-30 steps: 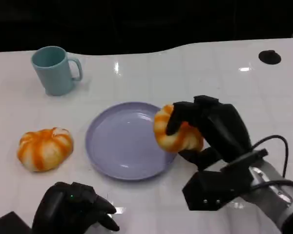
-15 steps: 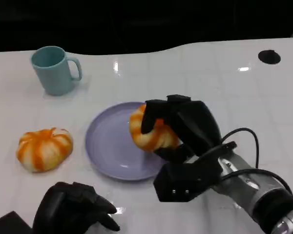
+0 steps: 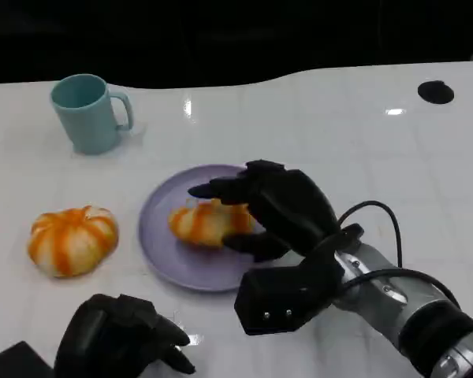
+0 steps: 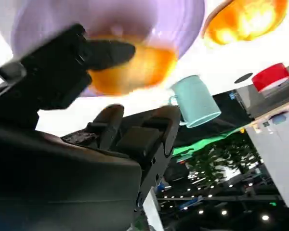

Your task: Grasp the bread from the table and place it into the plate.

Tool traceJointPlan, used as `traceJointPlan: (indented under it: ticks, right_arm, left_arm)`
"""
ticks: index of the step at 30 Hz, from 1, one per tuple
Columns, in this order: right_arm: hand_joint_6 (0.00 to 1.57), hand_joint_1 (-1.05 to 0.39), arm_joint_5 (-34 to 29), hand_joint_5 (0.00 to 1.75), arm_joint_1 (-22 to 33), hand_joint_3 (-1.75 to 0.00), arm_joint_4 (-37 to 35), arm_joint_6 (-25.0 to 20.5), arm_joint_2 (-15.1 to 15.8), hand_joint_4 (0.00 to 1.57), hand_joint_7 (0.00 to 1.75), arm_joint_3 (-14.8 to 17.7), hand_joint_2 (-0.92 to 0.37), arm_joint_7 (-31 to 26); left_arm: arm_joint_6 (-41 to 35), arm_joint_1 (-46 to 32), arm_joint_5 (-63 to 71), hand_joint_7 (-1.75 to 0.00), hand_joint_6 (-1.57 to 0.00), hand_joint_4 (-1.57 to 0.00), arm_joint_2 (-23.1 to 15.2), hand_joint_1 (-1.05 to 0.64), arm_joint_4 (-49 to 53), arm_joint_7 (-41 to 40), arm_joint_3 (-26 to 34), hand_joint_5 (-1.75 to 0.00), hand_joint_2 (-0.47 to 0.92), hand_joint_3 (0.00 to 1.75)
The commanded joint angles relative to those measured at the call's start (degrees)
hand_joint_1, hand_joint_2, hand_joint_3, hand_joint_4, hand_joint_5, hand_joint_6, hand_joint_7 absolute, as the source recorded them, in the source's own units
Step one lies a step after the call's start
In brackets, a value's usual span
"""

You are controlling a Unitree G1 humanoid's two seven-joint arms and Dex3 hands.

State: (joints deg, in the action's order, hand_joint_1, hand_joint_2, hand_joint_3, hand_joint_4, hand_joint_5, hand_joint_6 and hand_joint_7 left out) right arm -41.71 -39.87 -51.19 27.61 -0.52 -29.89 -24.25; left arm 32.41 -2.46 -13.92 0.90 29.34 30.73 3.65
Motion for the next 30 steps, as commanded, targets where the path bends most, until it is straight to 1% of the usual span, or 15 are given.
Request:
traceJointPlan:
  ticks: [1,6,13,18,23,25,26,27,28,29,30]
  right_arm:
    - [0.55,-0.33,0.73,0.56,2.08,-0.15,3.43,-0.99,1.88,0.13,0.00,-0.14,-0.83,3.18]
    - [0.51,-0.37,2.14,0.58,4.63,-0.09,8.25,-1.25,3.52,0.09,0.00,0.76,-0.89,7.41]
    - [0.50,-0.35,6.93,0.64,10.01,-0.05,16.07,-0.13,5.87,0.13,0.00,3.05,-0.90,12.44]
    - [0.54,-0.29,11.45,0.69,15.70,-0.03,22.93,2.27,7.91,0.22,0.02,5.83,-0.91,14.66]
    - [0.59,-0.25,15.86,0.73,20.08,-0.04,27.47,3.91,8.69,0.32,0.04,7.90,-0.92,17.43]
    - [0.62,-0.24,18.05,0.77,21.71,-0.03,29.21,3.63,8.53,0.36,0.06,8.74,-0.92,19.24]
    - [0.64,-0.24,20.14,0.79,22.84,-0.03,30.54,2.99,8.40,0.37,0.06,9.23,-0.92,20.95]
    - [0.67,-0.23,22.39,0.90,24.01,-0.05,31.95,2.28,8.24,0.38,0.08,9.74,-0.92,22.67]
    - [0.69,-0.23,23.96,0.99,24.85,-0.05,33.04,1.71,8.10,0.38,0.09,10.16,-0.92,24.01]
    - [0.70,-0.23,26.61,1.03,26.03,-0.06,34.59,0.59,7.76,0.38,0.10,10.75,-0.92,25.91]
    - [0.74,-0.23,28.85,1.12,27.04,-0.09,36.02,-0.56,7.45,0.38,0.12,11.27,-0.92,27.55]
  left_arm:
    - [0.21,-0.28,-0.22,-0.27,-1.57,-1.55,-0.63,-1.05,-0.32,-0.21,0.17,-0.48,0.88,0.00]
    - [0.17,-0.21,-0.17,-0.26,-1.57,-1.55,-0.71,-1.05,-0.37,-0.21,0.16,-0.48,0.88,0.00]
    - [0.60,-0.07,0.05,-0.26,-1.57,-1.54,-0.62,-1.05,-0.21,-0.28,0.06,-0.48,0.88,0.00]
    - [0.13,0.15,-0.44,-0.25,-1.57,-1.54,-0.56,-1.05,0.05,-0.04,0.24,-0.47,0.87,0.00]
    - [0.70,0.49,-0.25,-0.25,-1.57,-1.54,-0.65,-1.05,0.82,-0.11,0.38,-0.47,0.87,0.00]
    - [0.71,0.55,-0.20,-0.25,-1.57,-1.55,-0.63,-1.05,0.96,-0.21,0.41,-0.48,0.87,0.00]
    - [0.77,0.58,-0.22,-0.25,-1.57,-1.55,-0.58,-1.05,1.02,-0.18,0.41,-0.48,0.87,0.00]
    - [0.91,0.61,-0.17,-0.25,-1.57,-1.55,-0.58,-1.05,1.08,-0.16,0.38,-0.48,0.88,0.00]
    - [1.04,0.63,-0.13,-0.25,-1.57,-1.55,-0.57,-1.05,1.14,-0.15,0.37,-0.48,0.88,0.00]
    - [1.09,0.63,-0.11,-0.25,-1.57,-1.55,-0.58,-1.05,1.14,-0.12,0.32,-0.48,0.88,0.00]
    - [0.98,0.61,-0.12,-0.25,-1.57,-1.55,-0.57,-1.05,1.08,-0.13,0.29,-0.48,0.88,0.00]
